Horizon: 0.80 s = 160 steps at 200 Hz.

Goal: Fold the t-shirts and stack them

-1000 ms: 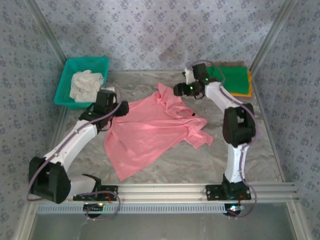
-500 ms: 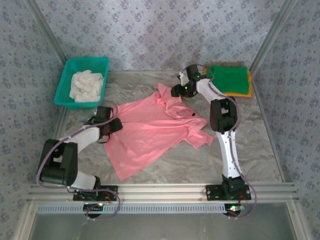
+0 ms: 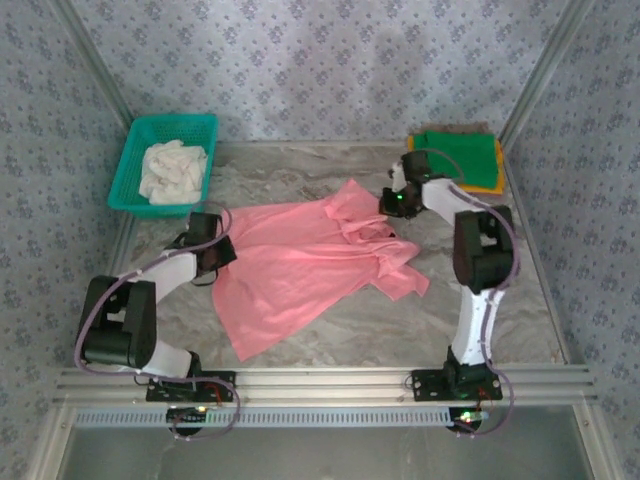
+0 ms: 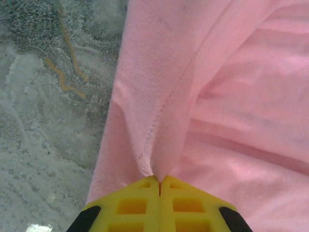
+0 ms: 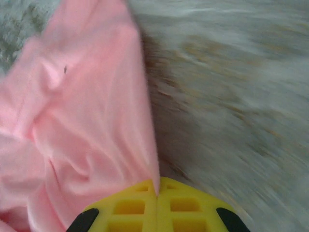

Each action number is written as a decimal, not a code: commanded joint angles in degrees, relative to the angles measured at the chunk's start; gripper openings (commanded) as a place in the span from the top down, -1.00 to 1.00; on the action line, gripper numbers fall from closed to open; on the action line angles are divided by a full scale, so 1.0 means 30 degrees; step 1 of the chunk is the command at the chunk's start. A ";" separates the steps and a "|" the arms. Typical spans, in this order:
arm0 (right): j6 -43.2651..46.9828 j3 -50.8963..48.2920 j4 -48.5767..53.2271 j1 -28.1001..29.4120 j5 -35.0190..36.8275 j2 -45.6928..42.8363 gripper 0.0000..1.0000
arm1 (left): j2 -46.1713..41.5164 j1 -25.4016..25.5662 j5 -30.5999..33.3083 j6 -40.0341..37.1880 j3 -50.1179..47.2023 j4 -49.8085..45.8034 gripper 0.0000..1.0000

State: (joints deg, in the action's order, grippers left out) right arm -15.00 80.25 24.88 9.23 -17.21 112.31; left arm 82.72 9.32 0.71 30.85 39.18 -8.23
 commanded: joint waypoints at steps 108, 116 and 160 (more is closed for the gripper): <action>-0.1075 0.0052 -0.0275 -0.0968 0.1927 -0.2852 -0.11 | 0.1720 0.0225 -0.0631 -0.1204 0.5148 -0.1718 0.14; -0.0922 0.0859 -0.0088 -0.0763 0.1739 -0.2409 -0.16 | 0.1118 0.0414 0.0025 -0.1280 0.4904 -0.1681 0.02; 0.0889 0.6745 0.2923 -0.0089 0.0382 0.2689 -0.30 | 0.1657 -0.0077 0.0171 -0.2204 0.5541 -0.3465 -0.42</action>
State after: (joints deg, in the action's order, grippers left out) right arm -15.99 93.67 26.44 8.14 -13.04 111.96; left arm 86.37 10.37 -0.32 25.96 54.59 -14.02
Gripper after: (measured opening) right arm 0.636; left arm 0.703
